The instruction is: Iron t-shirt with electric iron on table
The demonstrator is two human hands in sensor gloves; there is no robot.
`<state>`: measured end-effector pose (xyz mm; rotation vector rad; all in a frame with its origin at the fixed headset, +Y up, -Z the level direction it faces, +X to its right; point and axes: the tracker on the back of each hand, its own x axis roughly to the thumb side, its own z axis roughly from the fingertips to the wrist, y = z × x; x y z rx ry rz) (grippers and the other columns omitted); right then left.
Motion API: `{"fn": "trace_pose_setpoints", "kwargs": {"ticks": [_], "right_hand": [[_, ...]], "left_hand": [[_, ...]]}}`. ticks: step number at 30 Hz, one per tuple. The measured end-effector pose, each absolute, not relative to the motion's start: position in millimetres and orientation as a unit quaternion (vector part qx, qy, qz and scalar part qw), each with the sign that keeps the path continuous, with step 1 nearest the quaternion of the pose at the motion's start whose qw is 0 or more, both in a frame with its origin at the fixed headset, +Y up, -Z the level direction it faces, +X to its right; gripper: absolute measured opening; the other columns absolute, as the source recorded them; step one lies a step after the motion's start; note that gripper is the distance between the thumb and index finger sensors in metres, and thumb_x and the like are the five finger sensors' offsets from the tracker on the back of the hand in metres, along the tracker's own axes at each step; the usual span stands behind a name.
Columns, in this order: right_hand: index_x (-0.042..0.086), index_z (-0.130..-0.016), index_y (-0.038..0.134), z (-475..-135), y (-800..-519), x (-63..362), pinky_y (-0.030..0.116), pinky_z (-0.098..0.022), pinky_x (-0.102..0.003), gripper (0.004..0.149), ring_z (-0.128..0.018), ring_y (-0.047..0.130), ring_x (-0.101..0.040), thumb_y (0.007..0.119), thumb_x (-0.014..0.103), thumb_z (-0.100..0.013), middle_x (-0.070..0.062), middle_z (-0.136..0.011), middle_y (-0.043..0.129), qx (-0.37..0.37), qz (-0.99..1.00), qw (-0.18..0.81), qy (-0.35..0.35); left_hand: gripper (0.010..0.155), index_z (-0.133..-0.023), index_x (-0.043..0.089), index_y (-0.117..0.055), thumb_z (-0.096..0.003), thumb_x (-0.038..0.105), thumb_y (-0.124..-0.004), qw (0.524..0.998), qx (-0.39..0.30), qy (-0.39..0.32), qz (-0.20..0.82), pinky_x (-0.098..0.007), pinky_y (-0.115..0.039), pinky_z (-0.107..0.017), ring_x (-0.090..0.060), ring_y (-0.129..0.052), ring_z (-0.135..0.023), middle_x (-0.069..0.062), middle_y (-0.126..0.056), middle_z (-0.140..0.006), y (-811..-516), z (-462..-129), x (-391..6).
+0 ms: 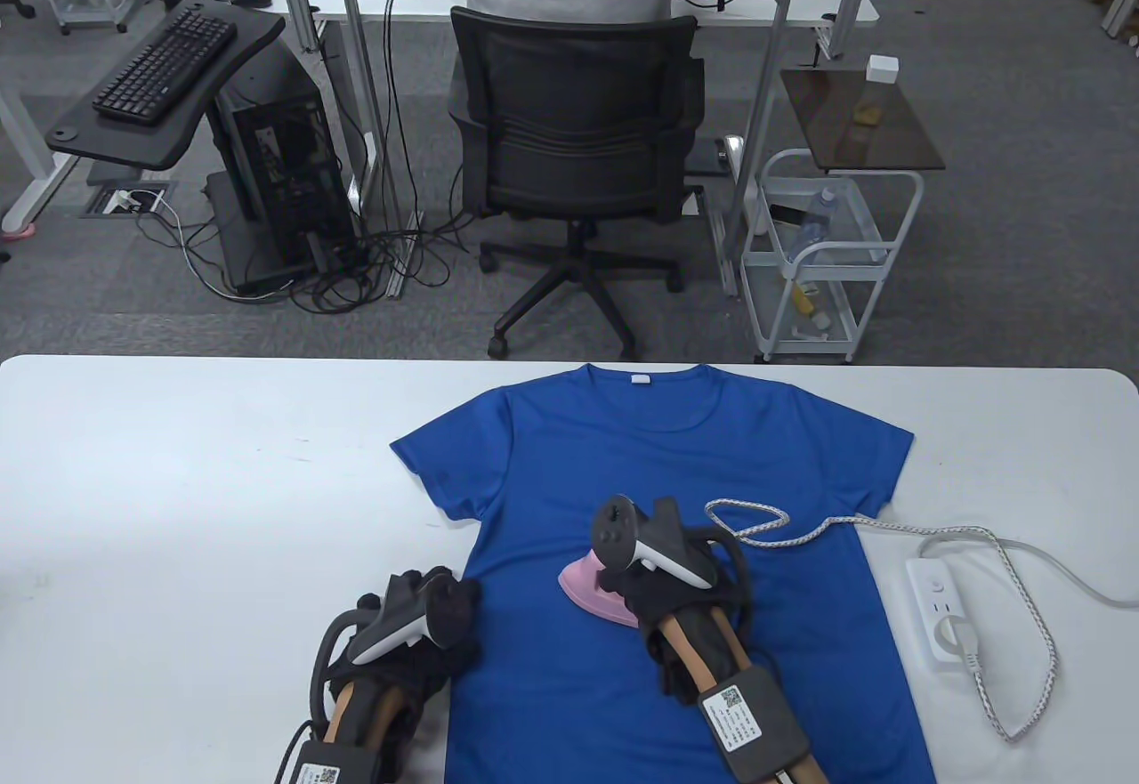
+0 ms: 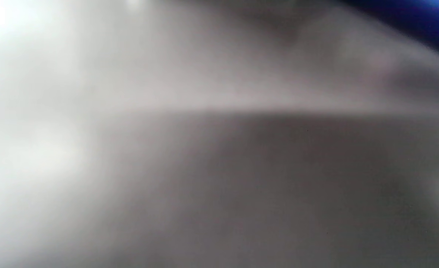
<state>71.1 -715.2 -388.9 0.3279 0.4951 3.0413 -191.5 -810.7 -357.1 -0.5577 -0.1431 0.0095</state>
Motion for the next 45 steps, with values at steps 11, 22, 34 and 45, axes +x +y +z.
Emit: {"fn": "trace_pose_setpoints", "kwargs": {"ticks": [11, 22, 34, 45], "right_hand": [[0.021, -0.106, 0.064, -346, -712, 102, 0.065, -0.064, -0.061, 0.068, -0.083, 0.085, -0.043, 0.070, 0.038, -0.041, -0.012, -0.096, 0.082, 0.165, 0.966, -0.002, 0.198], [0.021, -0.106, 0.066, -366, -713, 110, 0.066, -0.063, -0.060, 0.069, -0.080, 0.087, -0.042, 0.070, 0.039, -0.040, -0.012, -0.094, 0.084, 0.119, 0.977, 0.009, 0.176], [0.021, -0.106, 0.065, -408, -718, 126, 0.066, -0.063, -0.061, 0.069, -0.081, 0.086, -0.043, 0.068, 0.039, -0.040, -0.013, -0.096, 0.083, -0.003, 0.994, 0.012, 0.109], [0.020, -0.106, 0.066, -397, -717, 131, 0.064, -0.064, -0.061, 0.068, -0.082, 0.085, -0.043, 0.068, 0.039, -0.041, -0.012, -0.096, 0.082, 0.034, 0.990, 0.013, 0.137]], "left_hand": [[0.072, -0.109, 0.045, -0.016, -0.0481, 0.058, -0.051, 0.959, -0.274, -0.071, 0.007, -0.066, -0.026, -0.077, -0.029, -0.014, -0.112, 0.006, -0.009, -0.118, -811, -357, -191], [0.072, -0.110, 0.044, -0.016, -0.0484, 0.057, -0.051, 0.959, -0.274, -0.073, 0.002, -0.066, -0.028, -0.077, -0.030, -0.015, -0.112, 0.005, -0.010, -0.118, -810, -357, -190], [0.072, -0.110, 0.043, -0.016, -0.0485, 0.057, -0.051, 0.959, -0.272, -0.074, -0.001, -0.066, -0.028, -0.077, -0.031, -0.015, -0.112, 0.005, -0.010, -0.118, -810, -357, -190], [0.072, -0.110, 0.043, -0.015, -0.0489, 0.057, -0.051, 0.957, -0.280, -0.070, -0.012, -0.066, -0.030, -0.078, -0.031, -0.016, -0.113, 0.005, -0.011, -0.118, -809, -358, -188]]}}
